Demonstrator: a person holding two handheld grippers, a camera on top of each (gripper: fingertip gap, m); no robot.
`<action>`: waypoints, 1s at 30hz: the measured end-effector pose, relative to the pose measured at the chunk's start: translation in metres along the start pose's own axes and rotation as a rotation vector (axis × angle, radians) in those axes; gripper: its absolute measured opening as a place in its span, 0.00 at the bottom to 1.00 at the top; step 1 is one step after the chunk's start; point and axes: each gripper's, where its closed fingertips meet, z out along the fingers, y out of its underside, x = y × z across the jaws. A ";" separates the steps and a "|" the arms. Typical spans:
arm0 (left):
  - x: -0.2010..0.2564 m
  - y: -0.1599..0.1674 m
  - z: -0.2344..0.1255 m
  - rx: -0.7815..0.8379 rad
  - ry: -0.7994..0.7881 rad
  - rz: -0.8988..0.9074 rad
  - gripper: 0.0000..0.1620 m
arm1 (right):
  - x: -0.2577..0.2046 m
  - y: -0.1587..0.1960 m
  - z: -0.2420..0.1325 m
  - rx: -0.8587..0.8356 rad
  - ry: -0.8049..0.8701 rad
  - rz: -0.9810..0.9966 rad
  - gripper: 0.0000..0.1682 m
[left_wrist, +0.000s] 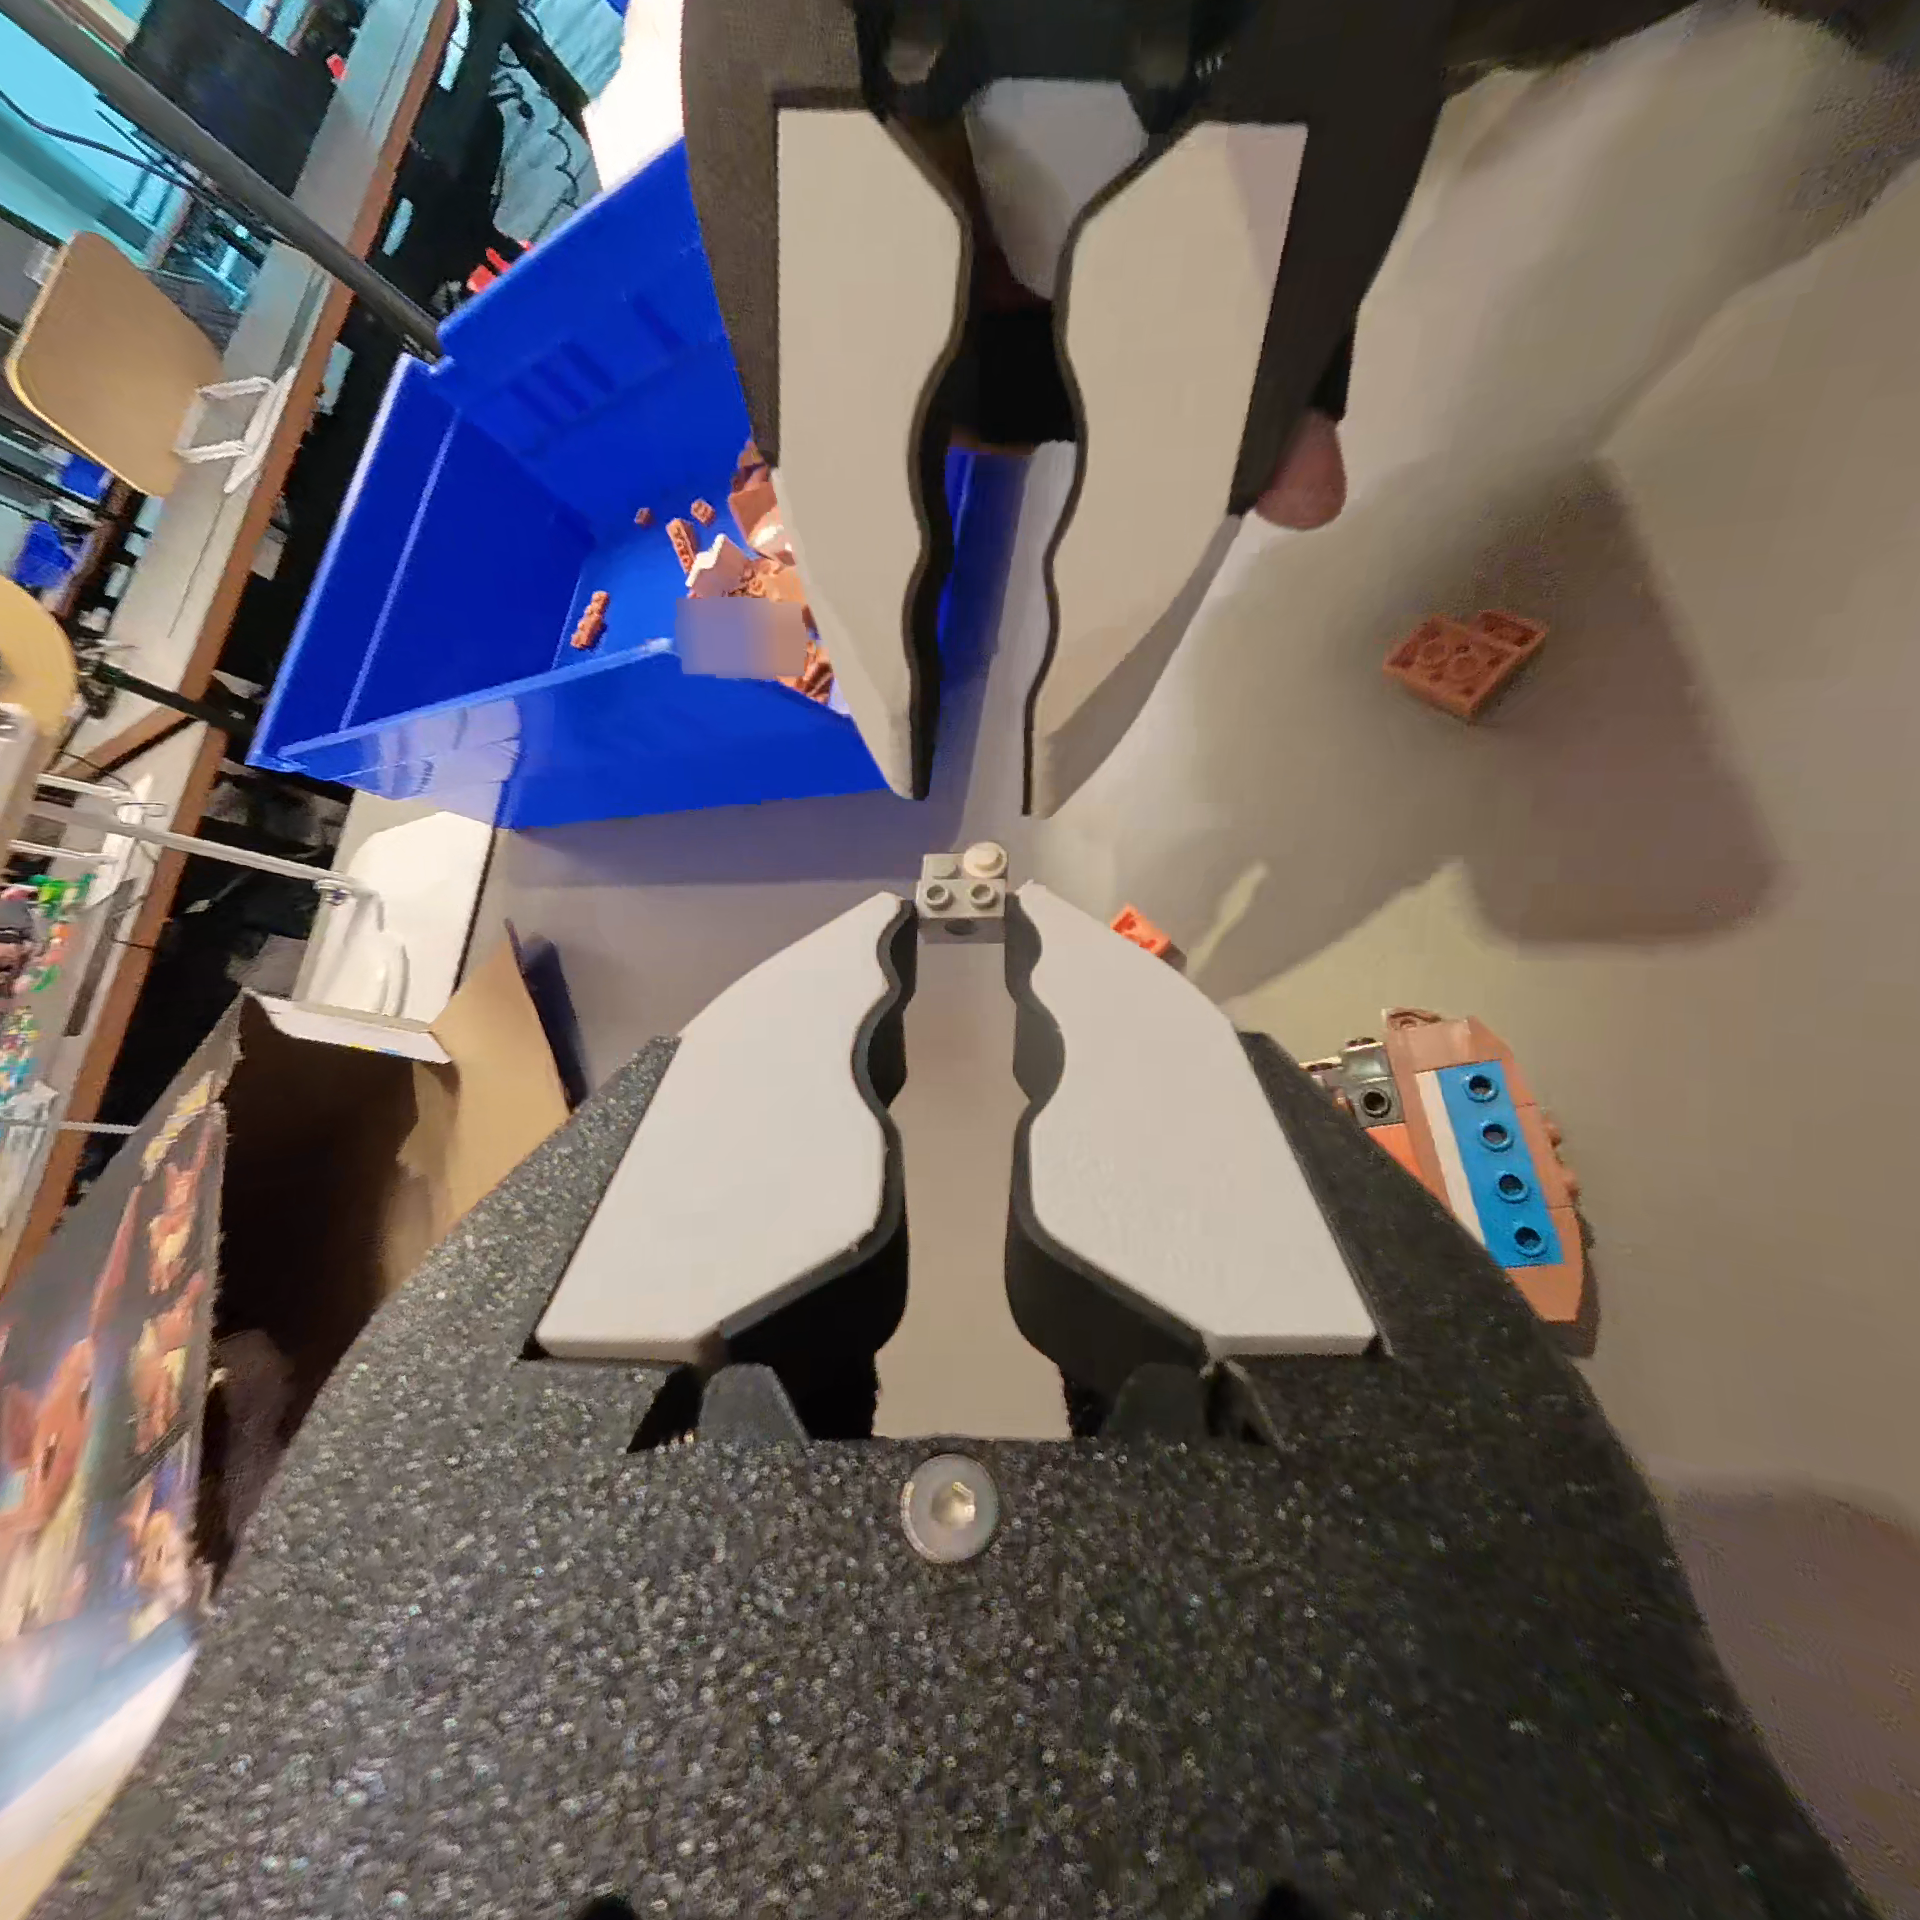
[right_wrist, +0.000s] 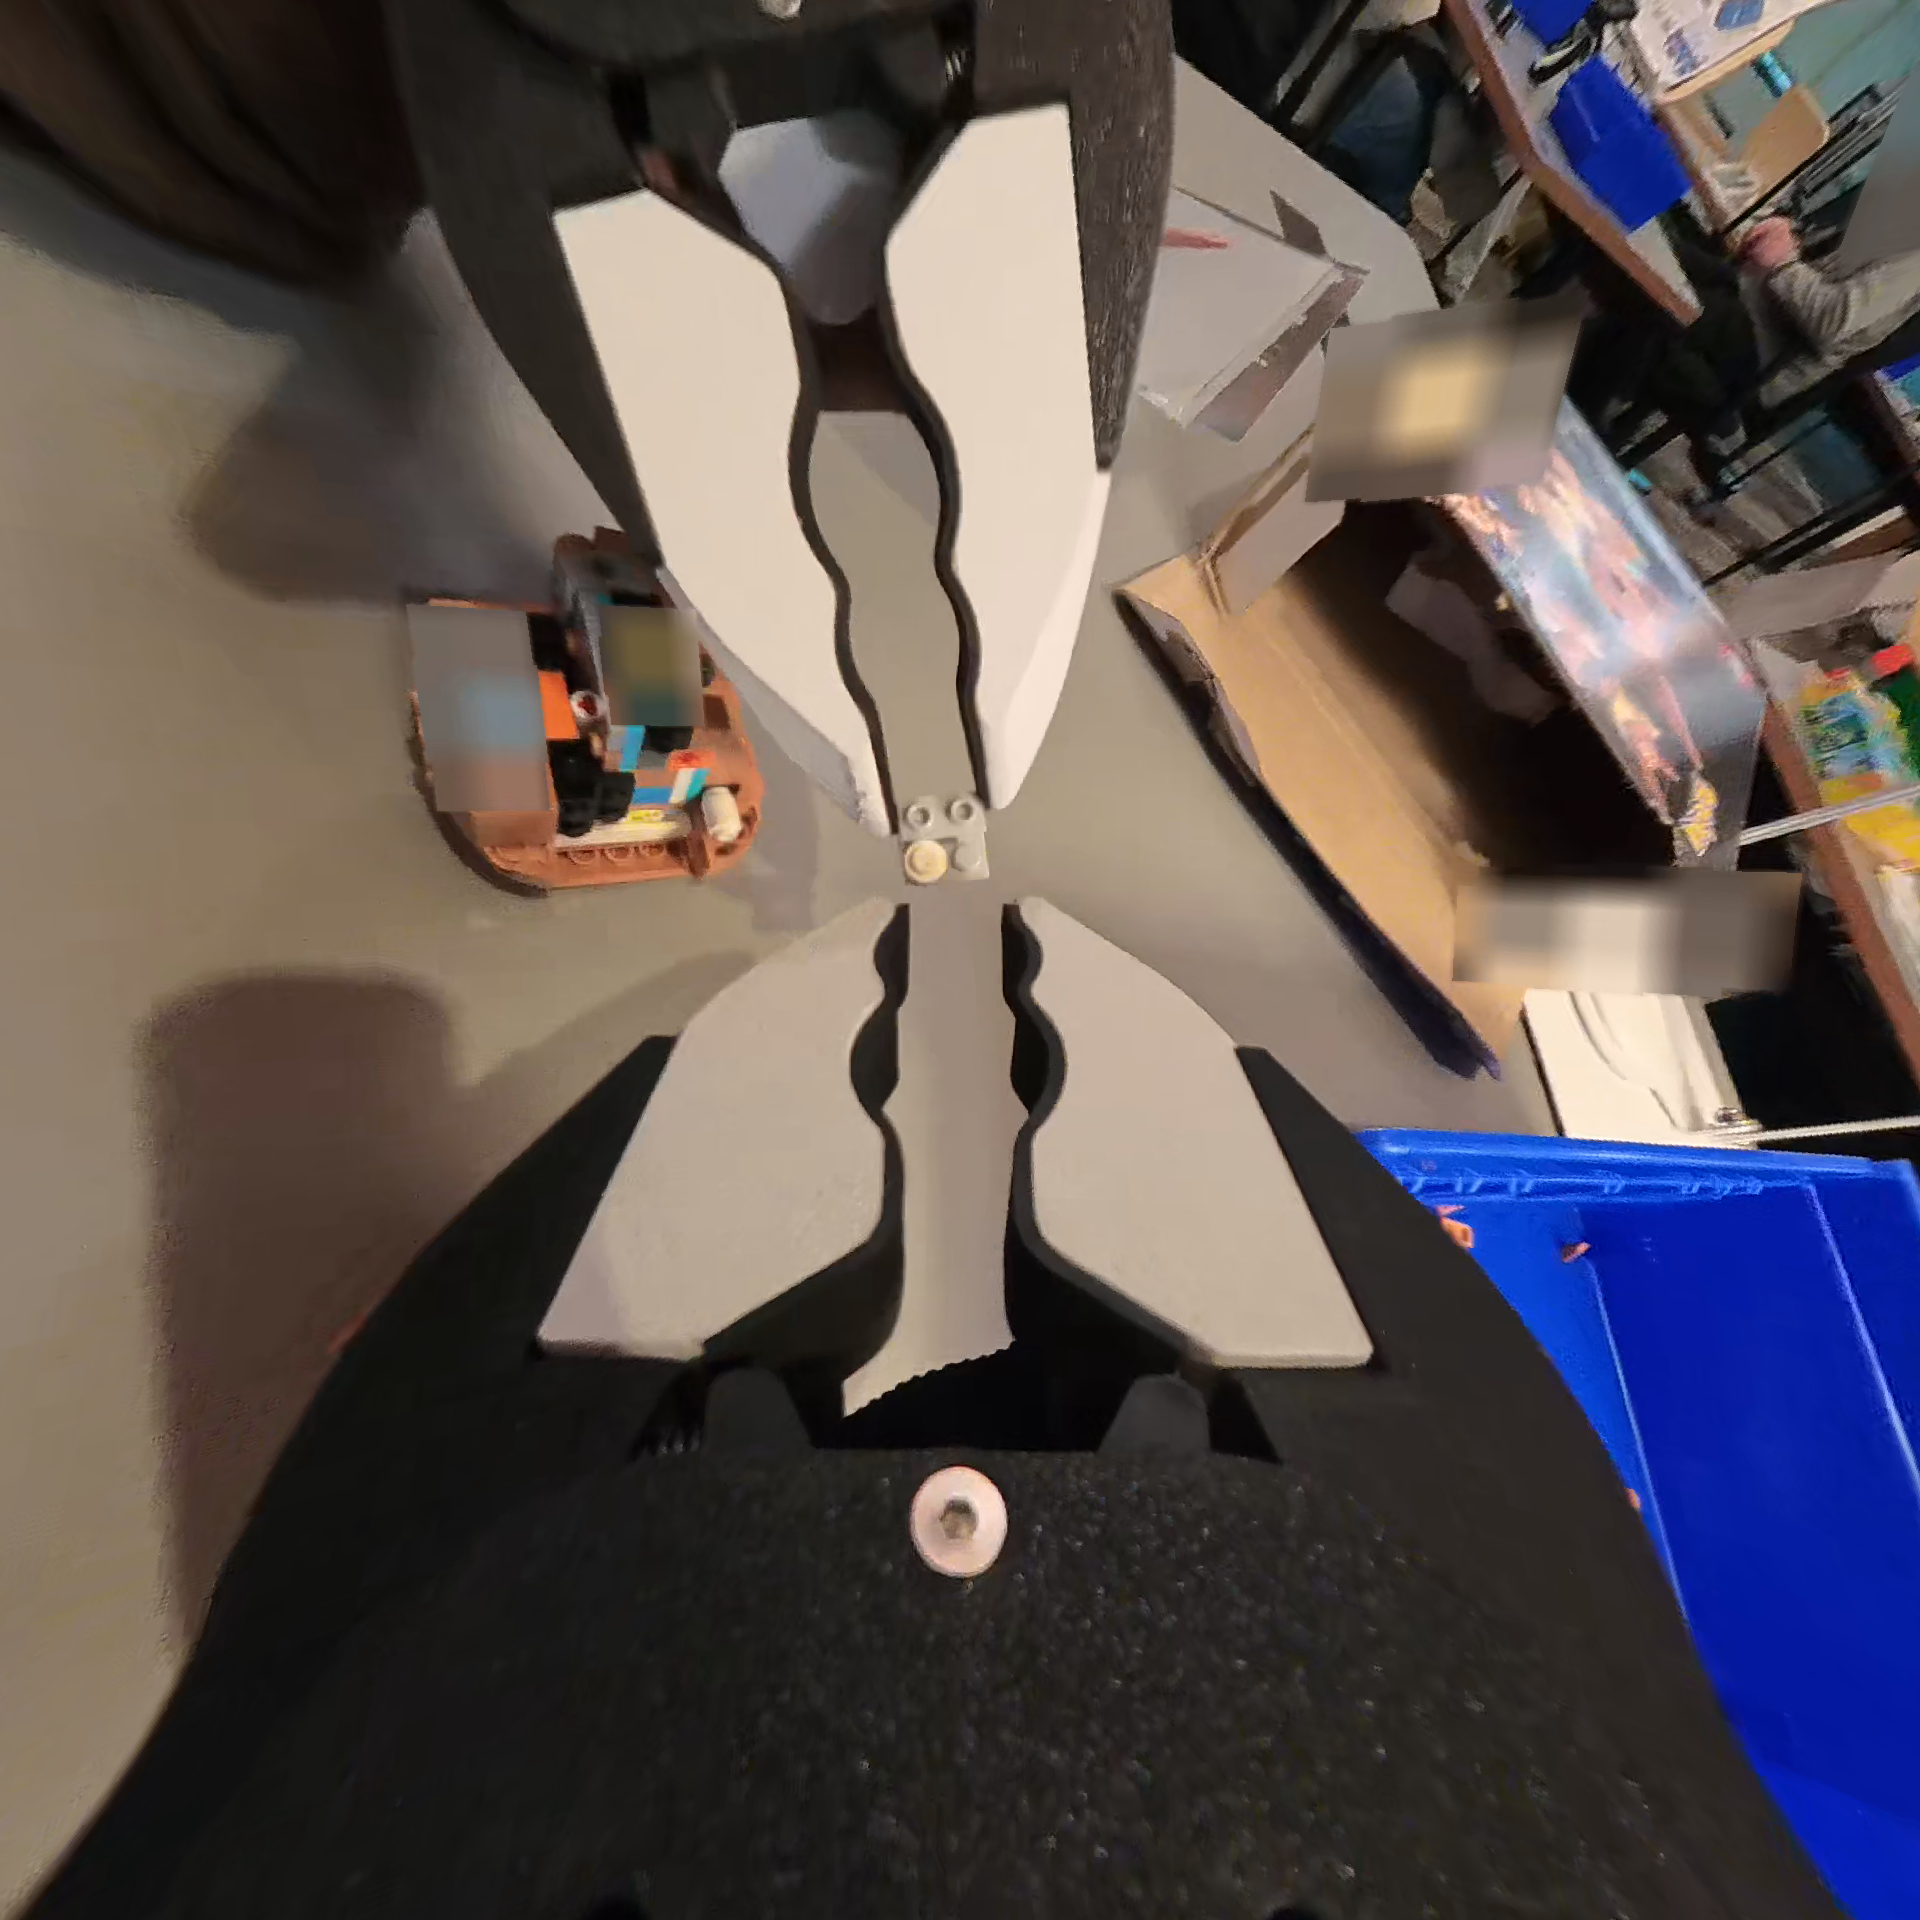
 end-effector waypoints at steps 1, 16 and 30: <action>0.002 0.002 0.002 -0.013 0.006 0.011 0.10 | 0.000 0.000 0.001 0.004 0.008 -0.009 0.08; 0.009 0.007 0.009 -0.064 0.013 0.053 0.10 | -0.012 0.008 0.012 -0.047 -0.026 -0.039 0.05; 0.007 0.011 0.014 -0.110 -0.024 0.038 0.10 | -0.009 0.014 0.023 -0.137 0.064 -0.115 0.04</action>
